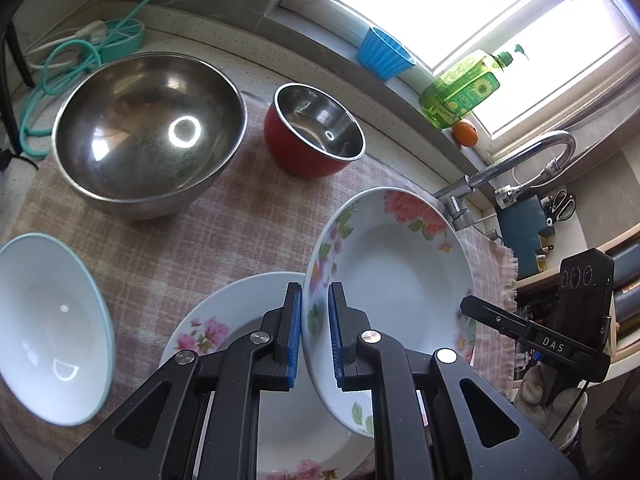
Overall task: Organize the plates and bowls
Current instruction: 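Lift the rose plate and carry it over the small-flower plate, then lower the rose plate onto the small-flower plate and open the right gripper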
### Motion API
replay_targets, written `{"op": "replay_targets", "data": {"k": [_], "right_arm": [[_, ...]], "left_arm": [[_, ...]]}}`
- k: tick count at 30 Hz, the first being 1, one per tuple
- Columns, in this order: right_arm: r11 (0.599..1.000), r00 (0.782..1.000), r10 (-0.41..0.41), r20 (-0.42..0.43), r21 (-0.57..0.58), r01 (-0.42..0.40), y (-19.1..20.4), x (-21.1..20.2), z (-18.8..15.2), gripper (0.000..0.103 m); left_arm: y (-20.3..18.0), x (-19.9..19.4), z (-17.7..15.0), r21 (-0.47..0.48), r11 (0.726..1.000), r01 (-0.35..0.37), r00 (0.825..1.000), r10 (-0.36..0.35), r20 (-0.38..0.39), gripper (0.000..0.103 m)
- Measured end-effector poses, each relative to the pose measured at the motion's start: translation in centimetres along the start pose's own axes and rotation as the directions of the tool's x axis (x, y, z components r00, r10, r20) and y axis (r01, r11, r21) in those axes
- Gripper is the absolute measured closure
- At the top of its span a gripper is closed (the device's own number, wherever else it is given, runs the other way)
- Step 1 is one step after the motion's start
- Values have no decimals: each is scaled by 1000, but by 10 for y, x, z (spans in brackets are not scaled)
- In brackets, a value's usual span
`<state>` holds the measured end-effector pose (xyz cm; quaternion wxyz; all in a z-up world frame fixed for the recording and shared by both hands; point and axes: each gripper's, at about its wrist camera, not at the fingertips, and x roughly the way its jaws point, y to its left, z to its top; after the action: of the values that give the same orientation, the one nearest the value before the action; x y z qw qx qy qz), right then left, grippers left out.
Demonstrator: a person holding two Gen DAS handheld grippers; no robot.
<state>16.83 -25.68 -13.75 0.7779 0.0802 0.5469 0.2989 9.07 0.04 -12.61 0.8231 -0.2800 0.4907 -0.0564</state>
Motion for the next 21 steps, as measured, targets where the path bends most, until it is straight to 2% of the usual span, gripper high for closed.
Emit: {"op": "replay_targets", "data": {"k": [12,21], "right_arm": [[999,995,-6,-96,-36,2,21,34,-40,92],[998,991,-29,-129,-63,21,30,49,-47,92]], "left_arm": [[31,-15,-35,-32,999,-42,999,42,-25,92],[49,-17,-51,-50,997,-65,997,62,-47,92]]}}
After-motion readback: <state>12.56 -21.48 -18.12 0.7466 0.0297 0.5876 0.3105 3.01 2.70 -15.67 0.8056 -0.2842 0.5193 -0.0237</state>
